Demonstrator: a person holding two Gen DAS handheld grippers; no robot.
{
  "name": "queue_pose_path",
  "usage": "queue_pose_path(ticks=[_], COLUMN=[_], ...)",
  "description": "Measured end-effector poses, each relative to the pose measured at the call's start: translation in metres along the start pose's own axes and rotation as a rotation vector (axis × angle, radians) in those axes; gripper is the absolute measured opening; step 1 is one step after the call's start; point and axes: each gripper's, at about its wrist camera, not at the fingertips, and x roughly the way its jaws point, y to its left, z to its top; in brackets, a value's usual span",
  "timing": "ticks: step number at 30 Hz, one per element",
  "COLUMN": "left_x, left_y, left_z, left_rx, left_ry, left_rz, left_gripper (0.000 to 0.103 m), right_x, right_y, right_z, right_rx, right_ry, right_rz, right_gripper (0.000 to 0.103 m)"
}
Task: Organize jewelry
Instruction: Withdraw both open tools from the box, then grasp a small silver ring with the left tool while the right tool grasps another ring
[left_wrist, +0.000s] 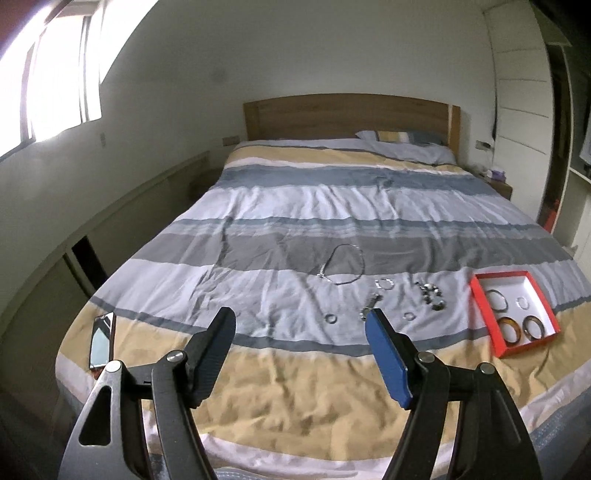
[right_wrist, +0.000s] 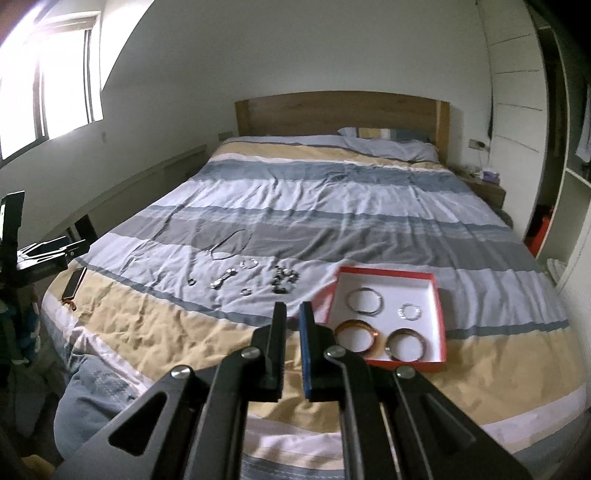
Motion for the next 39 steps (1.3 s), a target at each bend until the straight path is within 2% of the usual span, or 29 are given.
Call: queue_pose_path(ticks=[10, 18, 26, 32, 34, 36, 39], left_x=[0.066, 0.150, 0.217, 0.261, 0.271, 0.277, 0.282], left_y=[0.007, 0.006, -0.014, -0.028, -0.029, -0.028, -0.027], left_z=[-0.022, -0.041, -0.041, -0.044, -0.046, -0.047, -0.049], left_rx=[-0.024, -0.055, -0.039, -0.033, -0.034, -0.041, -0.049], left_ry=[0.043, 0.140, 0.164, 0.181, 0.183, 0.187, 0.185], left_rz=[0.051, 0.011, -0.044, -0.059, -0.056, -0.059, -0.062], left_gripper=[0.076, 0.074, 0.073, 0.073, 0.073, 0.073, 0.073], right_x=[0.084, 0.172, 0.264, 0.313, 0.325, 0.333, 0.336], right_y=[0.016, 0.030, 0.046, 0.047, 0.047, 0.047, 0.046], right_z=[-0.008, -0.011, -0.013, -0.015, -0.017, -0.020, -0.022], right_rx=[-0.001, -0.001, -0.013, -0.002, 0.004, 0.011, 0.015], right_ry=[0.032, 0.111, 0.182, 0.218, 0.230, 0.232, 0.219], right_rz=[0.059, 0.138, 0.223, 0.248, 0.255, 0.258, 0.269], right_gripper=[0.007, 0.007, 0.007, 0.007, 0.011, 0.031, 0.032])
